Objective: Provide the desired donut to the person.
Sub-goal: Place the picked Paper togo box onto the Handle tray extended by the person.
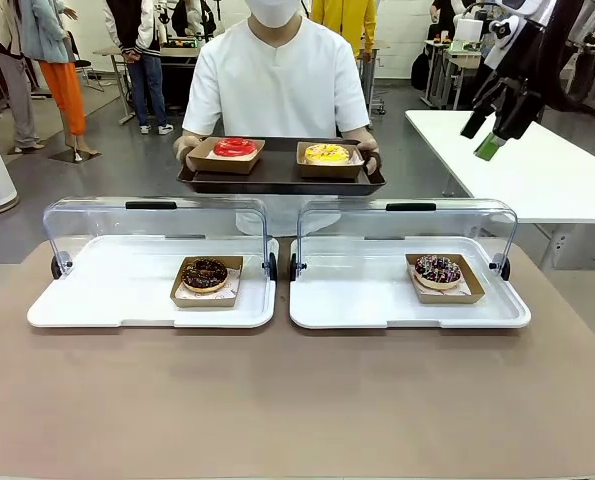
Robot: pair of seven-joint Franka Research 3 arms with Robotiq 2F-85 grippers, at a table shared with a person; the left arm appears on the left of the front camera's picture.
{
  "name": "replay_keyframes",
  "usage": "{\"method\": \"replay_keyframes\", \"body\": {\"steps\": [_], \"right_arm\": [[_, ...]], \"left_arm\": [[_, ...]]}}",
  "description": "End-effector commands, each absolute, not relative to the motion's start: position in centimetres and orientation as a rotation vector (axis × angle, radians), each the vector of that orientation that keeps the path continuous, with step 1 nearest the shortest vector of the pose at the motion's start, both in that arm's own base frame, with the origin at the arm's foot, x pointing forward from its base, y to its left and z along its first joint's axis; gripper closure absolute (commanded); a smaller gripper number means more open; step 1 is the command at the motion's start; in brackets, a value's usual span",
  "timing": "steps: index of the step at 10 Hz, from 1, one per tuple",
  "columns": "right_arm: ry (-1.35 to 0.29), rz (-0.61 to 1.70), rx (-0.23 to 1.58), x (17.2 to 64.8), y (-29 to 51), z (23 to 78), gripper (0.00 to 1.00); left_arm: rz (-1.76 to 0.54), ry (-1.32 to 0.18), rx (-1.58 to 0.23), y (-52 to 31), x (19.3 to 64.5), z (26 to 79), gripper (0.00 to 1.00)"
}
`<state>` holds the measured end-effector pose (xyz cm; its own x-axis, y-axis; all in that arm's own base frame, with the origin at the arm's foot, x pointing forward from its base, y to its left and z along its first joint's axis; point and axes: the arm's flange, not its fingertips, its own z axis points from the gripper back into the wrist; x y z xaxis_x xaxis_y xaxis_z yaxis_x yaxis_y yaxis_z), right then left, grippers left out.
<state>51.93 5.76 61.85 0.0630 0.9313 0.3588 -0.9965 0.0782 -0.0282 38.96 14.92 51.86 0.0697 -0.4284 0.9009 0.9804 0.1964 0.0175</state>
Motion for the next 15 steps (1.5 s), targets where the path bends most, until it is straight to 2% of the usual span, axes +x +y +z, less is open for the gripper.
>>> {"method": "replay_keyframes", "body": {"steps": [1,15], "right_arm": [[-0.32,1.473,0.249,51.97,5.55,62.02,0.0],[-0.317,1.478,0.249,51.94,5.7,61.9,0.0]], "left_arm": [[-1.224,-0.971,-0.756,14.95,39.02,52.03,0.0],[-1.224,-0.971,-0.756,14.95,39.02,52.03,0.0]]}}
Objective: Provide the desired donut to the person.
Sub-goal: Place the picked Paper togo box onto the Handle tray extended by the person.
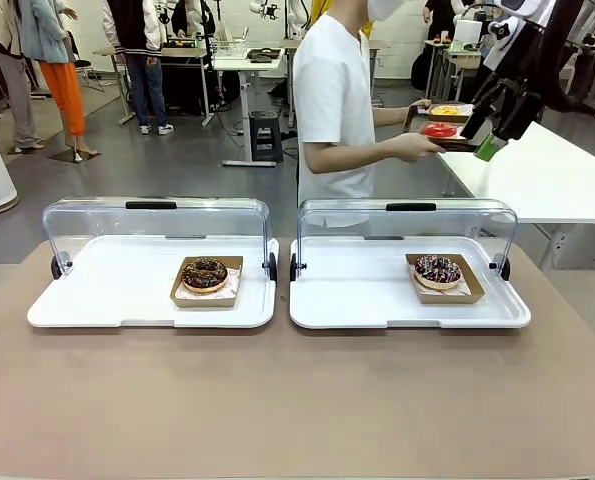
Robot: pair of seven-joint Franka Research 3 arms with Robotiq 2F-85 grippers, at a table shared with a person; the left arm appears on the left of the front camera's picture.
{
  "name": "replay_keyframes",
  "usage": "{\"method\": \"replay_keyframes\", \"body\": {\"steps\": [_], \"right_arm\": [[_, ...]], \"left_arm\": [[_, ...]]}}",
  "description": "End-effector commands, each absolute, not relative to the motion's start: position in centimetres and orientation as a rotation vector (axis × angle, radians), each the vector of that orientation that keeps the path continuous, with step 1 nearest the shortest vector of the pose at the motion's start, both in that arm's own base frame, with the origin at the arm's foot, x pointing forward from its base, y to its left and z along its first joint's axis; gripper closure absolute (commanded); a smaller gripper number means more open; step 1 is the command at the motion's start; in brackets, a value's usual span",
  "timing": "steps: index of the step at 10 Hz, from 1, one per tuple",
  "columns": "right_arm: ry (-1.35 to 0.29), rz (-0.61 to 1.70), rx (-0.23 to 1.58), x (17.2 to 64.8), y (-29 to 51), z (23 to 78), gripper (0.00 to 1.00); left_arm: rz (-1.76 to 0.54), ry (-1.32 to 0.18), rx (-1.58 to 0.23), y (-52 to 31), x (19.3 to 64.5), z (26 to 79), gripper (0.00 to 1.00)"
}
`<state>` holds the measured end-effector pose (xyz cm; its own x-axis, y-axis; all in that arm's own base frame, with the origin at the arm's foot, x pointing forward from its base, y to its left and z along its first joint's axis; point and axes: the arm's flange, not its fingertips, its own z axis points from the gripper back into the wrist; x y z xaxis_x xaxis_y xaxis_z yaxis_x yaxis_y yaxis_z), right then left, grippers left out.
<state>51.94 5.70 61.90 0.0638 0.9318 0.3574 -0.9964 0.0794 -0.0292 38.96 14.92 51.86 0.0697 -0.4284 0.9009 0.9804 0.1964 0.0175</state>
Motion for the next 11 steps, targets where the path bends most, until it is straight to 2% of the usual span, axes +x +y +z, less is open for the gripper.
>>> {"method": "replay_keyframes", "body": {"steps": [1,4,6,8,11], "right_arm": [[-0.39,1.558,0.35,50.8,3.1,62.5,0.0],[-0.478,1.548,0.531,47.7,-4.2,60.1,0.0],[-0.69,1.465,0.657,46.4,-9.1,59.0,0.0],[-0.874,1.324,0.638,45.4,-13.7,57.1,0.0],[-0.915,1.22,0.701,45.0,-17.6,53.5,0.0]], "left_arm": [[-1.224,-0.971,-0.756,14.9,39.0,52.0,0.0],[-1.224,-0.971,-0.756,14.9,39.0,52.0,0.0],[-1.224,-0.971,-0.756,14.9,39.0,52.0,0.0],[-1.224,-0.971,-0.756,14.9,39.0,52.0,0.0],[-1.224,-0.971,-0.756,14.9,39.0,52.0,0.0]]}}
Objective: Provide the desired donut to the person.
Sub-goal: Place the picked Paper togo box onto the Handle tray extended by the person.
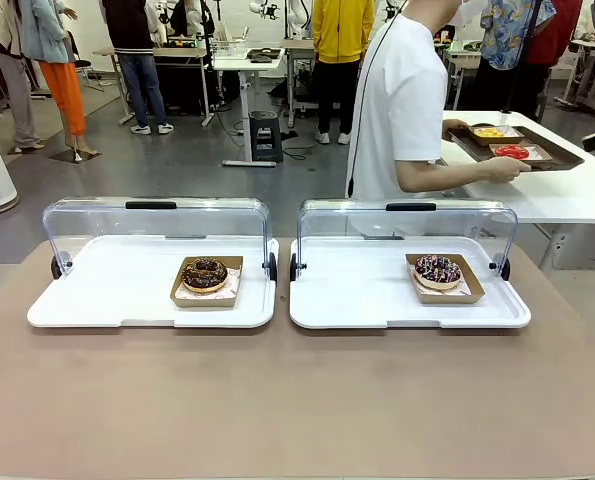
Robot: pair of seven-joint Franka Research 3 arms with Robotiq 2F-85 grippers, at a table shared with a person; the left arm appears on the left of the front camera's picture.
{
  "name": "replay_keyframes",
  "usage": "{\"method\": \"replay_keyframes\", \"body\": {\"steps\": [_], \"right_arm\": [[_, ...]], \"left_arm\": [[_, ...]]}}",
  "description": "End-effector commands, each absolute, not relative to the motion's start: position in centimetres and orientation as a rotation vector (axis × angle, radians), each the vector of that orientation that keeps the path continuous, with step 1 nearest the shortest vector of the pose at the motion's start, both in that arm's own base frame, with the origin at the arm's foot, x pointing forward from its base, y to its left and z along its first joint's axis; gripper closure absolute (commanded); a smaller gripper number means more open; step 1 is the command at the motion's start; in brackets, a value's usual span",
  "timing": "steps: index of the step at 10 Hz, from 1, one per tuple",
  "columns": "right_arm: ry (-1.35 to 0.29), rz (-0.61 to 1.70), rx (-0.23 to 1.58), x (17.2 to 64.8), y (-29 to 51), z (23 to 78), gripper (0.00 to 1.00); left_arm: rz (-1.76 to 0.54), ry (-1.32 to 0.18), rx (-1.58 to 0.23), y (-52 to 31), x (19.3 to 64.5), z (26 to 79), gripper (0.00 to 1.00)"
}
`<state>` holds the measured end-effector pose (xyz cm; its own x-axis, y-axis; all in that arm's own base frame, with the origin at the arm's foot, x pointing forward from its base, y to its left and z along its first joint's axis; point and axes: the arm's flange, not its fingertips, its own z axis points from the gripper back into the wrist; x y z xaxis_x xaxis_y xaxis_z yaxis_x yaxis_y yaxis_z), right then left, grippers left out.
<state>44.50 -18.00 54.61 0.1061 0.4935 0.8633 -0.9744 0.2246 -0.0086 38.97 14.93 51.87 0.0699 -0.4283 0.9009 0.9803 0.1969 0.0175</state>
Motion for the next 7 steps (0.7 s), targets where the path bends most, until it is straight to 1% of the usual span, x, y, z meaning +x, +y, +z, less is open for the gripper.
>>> {"method": "replay_keyframes", "body": {"steps": [1,5,6,7], "right_arm": [[-0.923,1.22,0.715,45.2,-18.6,52.6,0.0],[-0.947,1.186,0.745,45.1,-20.1,48.6,0.0],[-0.957,1.189,0.747,45.1,-20.1,48.4,0.0],[-0.959,1.238,0.761,45.0,-19.7,49.2,0.0]], "left_arm": [[-1.224,-0.971,-0.756,14.9,39.0,52.0,0.0],[-1.224,-0.971,-0.756,14.9,39.0,52.0,0.0],[-1.224,-0.971,-0.756,14.9,39.0,52.0,0.0],[-1.224,-0.971,-0.756,14.9,39.0,52.0,0.0]]}}
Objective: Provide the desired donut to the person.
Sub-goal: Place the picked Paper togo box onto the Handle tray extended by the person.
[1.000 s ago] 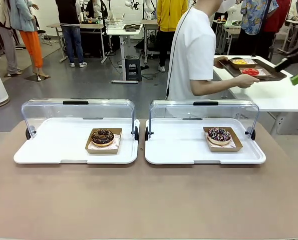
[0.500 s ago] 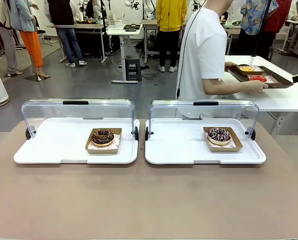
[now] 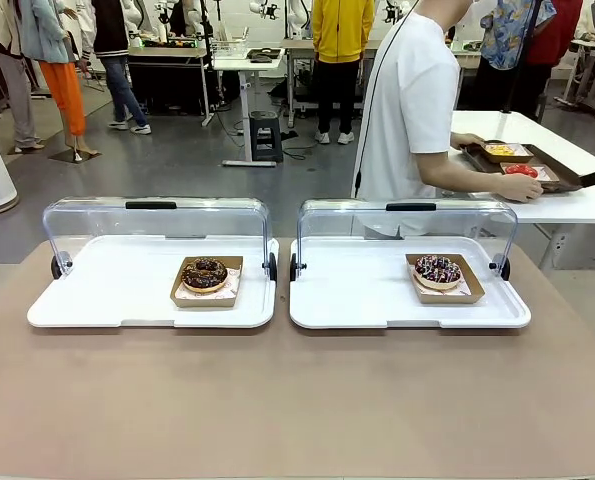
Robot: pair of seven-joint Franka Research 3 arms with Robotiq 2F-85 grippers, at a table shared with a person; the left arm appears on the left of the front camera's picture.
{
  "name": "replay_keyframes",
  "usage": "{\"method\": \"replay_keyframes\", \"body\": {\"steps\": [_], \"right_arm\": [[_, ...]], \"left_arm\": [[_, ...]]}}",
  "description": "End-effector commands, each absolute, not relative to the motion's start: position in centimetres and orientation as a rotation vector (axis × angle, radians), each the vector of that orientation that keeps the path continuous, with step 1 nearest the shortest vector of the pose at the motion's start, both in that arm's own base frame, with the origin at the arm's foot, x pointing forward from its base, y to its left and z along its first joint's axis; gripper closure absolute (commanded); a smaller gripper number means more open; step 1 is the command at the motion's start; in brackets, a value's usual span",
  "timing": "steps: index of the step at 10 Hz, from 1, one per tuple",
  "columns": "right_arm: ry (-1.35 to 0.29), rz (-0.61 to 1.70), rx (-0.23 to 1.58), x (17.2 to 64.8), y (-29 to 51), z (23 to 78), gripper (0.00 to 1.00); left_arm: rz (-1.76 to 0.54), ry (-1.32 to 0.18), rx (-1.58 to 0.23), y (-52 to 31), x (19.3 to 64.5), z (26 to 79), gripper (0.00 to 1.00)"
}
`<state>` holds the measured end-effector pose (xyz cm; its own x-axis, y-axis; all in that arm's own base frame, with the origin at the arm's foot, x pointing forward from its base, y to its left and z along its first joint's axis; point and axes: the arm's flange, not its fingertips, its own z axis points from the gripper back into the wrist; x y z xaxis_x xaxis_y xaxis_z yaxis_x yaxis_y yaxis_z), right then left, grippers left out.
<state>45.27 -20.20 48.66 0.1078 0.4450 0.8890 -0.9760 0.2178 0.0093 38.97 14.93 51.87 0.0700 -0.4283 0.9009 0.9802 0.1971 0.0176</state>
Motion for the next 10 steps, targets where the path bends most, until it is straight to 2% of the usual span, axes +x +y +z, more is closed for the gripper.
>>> {"method": "replay_keyframes", "body": {"steps": [1,10], "right_arm": [[-0.903,1.186,0.734,45.37,-20.38,48.63,0.0],[-0.903,1.186,0.734,45.37,-20.38,48.63,0.0]], "left_arm": [[-1.224,-0.971,-0.756,14.95,39.02,52.03,0.0],[-1.224,-0.971,-0.756,14.95,39.02,52.03,0.0]]}}
